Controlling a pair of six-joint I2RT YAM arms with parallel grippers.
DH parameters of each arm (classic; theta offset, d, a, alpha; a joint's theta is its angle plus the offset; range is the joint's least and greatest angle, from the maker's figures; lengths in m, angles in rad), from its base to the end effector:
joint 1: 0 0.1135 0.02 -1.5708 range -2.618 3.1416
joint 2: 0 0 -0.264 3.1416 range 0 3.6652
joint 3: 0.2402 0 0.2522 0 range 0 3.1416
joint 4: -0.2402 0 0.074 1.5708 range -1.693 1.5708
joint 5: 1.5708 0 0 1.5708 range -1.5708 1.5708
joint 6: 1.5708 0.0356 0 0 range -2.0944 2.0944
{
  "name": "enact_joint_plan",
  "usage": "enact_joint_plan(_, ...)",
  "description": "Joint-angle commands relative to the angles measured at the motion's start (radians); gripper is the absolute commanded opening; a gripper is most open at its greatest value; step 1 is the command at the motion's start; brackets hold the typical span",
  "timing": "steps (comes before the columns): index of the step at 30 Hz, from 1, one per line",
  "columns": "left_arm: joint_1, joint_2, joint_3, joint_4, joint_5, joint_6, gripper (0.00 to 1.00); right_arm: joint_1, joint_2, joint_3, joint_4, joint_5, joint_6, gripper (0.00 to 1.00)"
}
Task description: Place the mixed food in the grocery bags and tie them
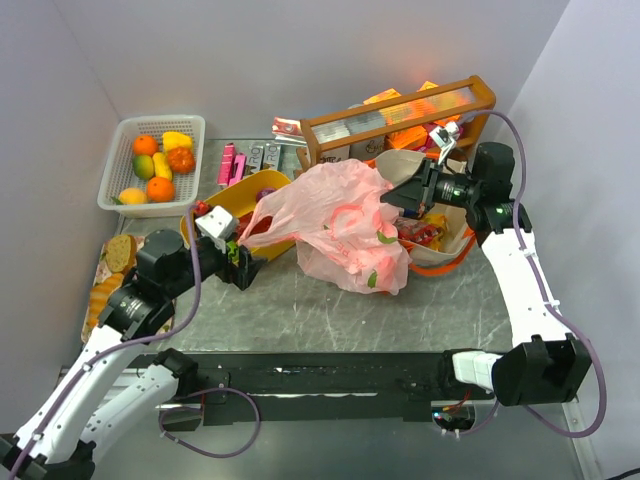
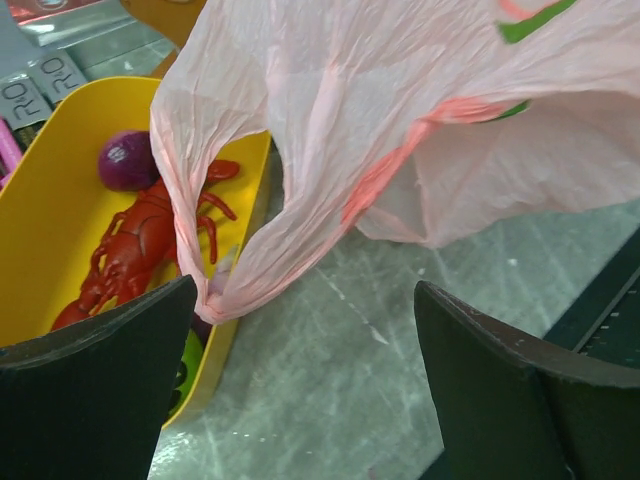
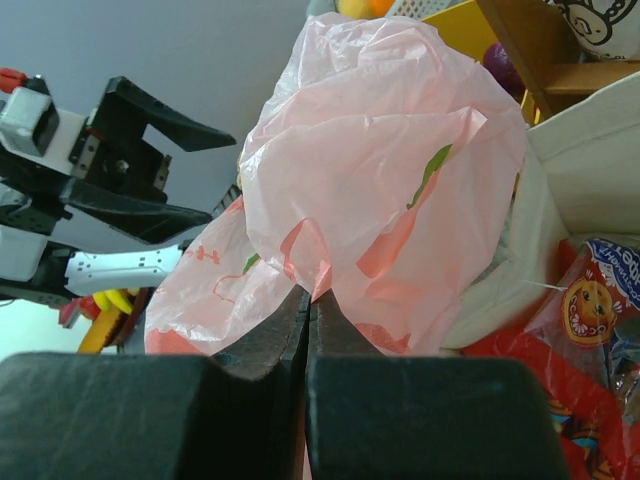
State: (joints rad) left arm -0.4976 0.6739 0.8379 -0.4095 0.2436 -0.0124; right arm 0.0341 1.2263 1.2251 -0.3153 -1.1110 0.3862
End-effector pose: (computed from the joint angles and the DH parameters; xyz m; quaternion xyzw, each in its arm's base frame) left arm 0.1285 -0.0796 0.3511 0.2605 0.7417 -0.2467 0.5667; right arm 0.2600 0.0408 0.3937 -0.1842 0.7315 0.5216 0.3986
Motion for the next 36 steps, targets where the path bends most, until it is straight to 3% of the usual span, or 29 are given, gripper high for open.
enact_joint_plan(1,0.002,0.018,-0.049,0.083,-0.081,0.081,0.96,-0.008,-0.002,0.043,0.039,-0.033,0.009,0.00)
enact_joint_plan(12,0.002,0.157,-0.057,0.147,-0.078,0.103,0.99,-0.017,0.002,0.057,0.033,-0.043,0.020,0.00)
enact_joint_plan(13,0.001,0.168,-0.053,0.144,-0.087,0.101,0.93,-0.016,0.004,0.059,0.027,-0.038,0.016,0.00)
enact_joint_plan(14,0.001,0.179,-0.037,0.135,-0.098,0.100,0.81,-0.017,0.004,0.063,0.018,-0.024,0.004,0.00)
enact_joint_plan(15,0.001,0.193,-0.027,0.117,-0.115,0.091,0.56,-0.017,0.002,0.066,-0.010,-0.015,-0.007,0.00)
enact_joint_plan(17,0.002,0.179,0.003,0.097,-0.087,0.083,0.34,-0.011,-0.002,0.076,-0.050,0.042,-0.047,0.00)
enact_joint_plan(18,0.001,0.168,0.016,0.081,-0.067,0.068,0.15,-0.001,-0.002,0.082,-0.092,0.066,-0.065,0.00)
enact_joint_plan(19,-0.001,0.153,0.045,0.048,-0.052,0.052,0.05,0.013,-0.004,0.086,-0.120,0.092,-0.085,0.00)
enact_joint_plan(20,-0.001,0.115,0.059,0.034,-0.032,0.033,0.01,0.059,-0.002,0.102,-0.146,0.155,-0.127,0.00)
enact_joint_plan(27,0.001,0.000,0.205,-0.119,0.238,-0.256,0.01,0.217,0.039,0.111,-0.214,0.301,-0.167,0.01)
enact_joint_plan(30,0.002,0.004,0.257,-0.205,0.331,-0.361,0.01,0.263,0.074,0.137,-0.240,0.327,-0.185,0.16)
enact_joint_plan(31,0.002,0.006,0.273,-0.218,0.397,-0.394,0.01,0.282,0.081,0.142,-0.238,0.324,-0.182,0.33)
enact_joint_plan(33,0.001,0.007,0.276,-0.198,0.474,-0.508,0.01,0.297,0.088,0.158,-0.235,0.323,-0.175,0.51)
enact_joint_plan(34,0.002,0.004,0.267,-0.177,0.500,-0.555,0.01,0.308,0.088,0.178,-0.240,0.330,-0.173,0.70)
enact_joint_plan(36,0.001,-0.016,0.248,-0.087,0.578,-0.677,0.01,0.309,0.076,0.195,-0.246,0.332,-0.167,0.79)
